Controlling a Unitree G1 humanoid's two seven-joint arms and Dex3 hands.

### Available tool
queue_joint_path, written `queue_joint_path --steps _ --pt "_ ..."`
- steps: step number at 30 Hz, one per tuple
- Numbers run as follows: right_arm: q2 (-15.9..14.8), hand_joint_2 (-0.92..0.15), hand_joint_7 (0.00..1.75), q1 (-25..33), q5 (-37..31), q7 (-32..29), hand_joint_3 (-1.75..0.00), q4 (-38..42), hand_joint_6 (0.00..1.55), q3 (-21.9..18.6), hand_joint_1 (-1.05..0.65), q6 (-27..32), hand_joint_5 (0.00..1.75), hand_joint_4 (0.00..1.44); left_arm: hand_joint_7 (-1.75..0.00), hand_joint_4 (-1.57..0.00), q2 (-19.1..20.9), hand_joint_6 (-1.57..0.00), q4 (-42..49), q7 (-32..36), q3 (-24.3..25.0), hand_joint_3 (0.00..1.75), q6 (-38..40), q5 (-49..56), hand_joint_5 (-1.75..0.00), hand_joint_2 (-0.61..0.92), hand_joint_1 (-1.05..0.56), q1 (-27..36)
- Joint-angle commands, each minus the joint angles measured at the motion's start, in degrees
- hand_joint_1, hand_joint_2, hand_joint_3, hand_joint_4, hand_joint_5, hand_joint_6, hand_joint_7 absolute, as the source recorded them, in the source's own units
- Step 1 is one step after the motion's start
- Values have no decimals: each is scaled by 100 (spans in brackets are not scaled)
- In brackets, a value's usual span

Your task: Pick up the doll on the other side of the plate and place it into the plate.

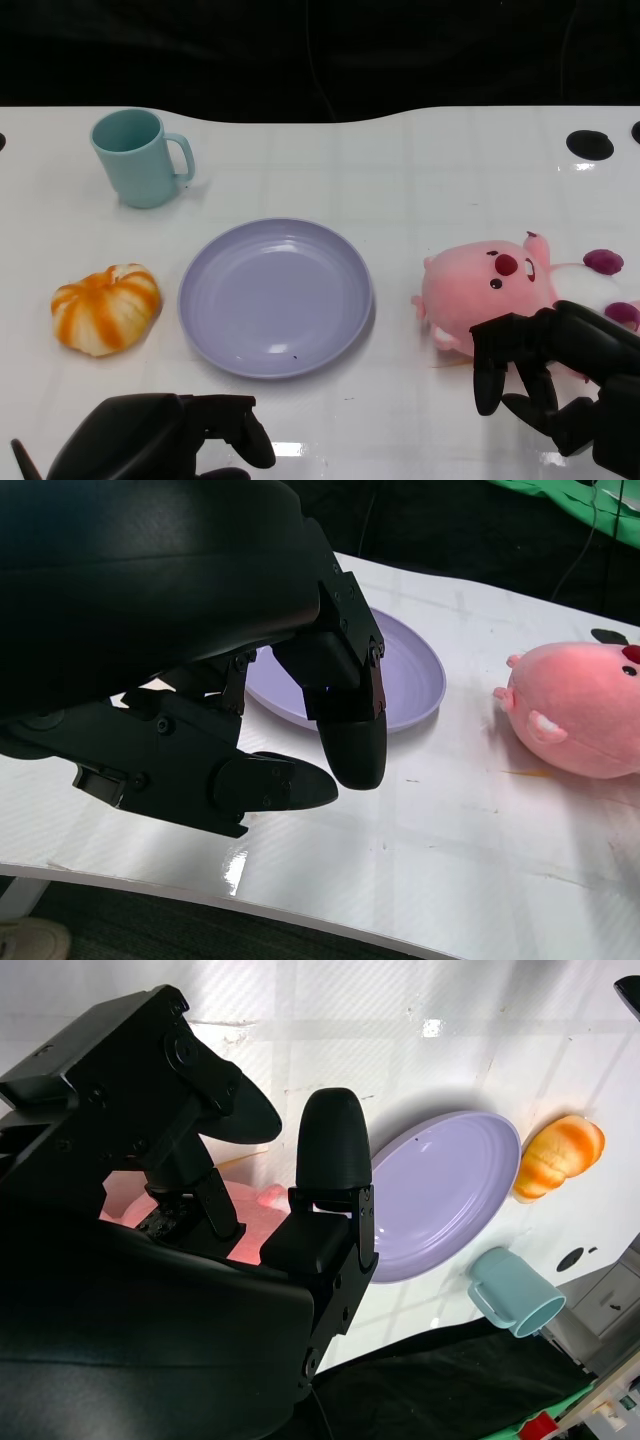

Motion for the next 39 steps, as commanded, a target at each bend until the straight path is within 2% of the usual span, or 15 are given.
queue_joint_path --steps 1,26,29,35,36,37,39 --pt "-61 -38 135 -65 -9 -24 -129 0 79 5 -7 15 175 83 -84 -63 78 -74 -12 -31 41 38 20 -21 -156 92 -31 5" --pt "-28 -38 131 -56 7 -131 -128 56 79 -8 -6 -63 174 83 -84 -64 82 -75 -5 -6 35 36 -9 -16 -155 92 -29 6" --pt "39 -38 120 -48 104 -200 -125 97 82 -38 -4 -138 165 84 -84 -64 87 -75 10 4 45 36 -22 -29 -155 92 -29 14" --pt "213 -47 87 -29 281 -366 -98 130 85 -116 -5 -243 135 81 -84 -64 101 -74 35 -4 58 37 -29 -40 -156 92 -30 8" --pt "236 -48 82 -23 283 -397 -96 85 84 -132 -6 -208 127 79 -84 -64 102 -74 42 7 60 37 -45 -44 -156 92 -30 8" --pt "266 -50 69 -20 283 -445 -88 69 83 -149 -7 -230 111 77 -84 -63 100 -74 42 9 62 37 -53 -55 -156 92 -30 8" --pt "328 -53 49 -21 315 -522 -77 73 80 -182 -8 -324 92 72 -84 -63 96 -74 38 4 64 37 -51 -57 -155 92 -30 7"
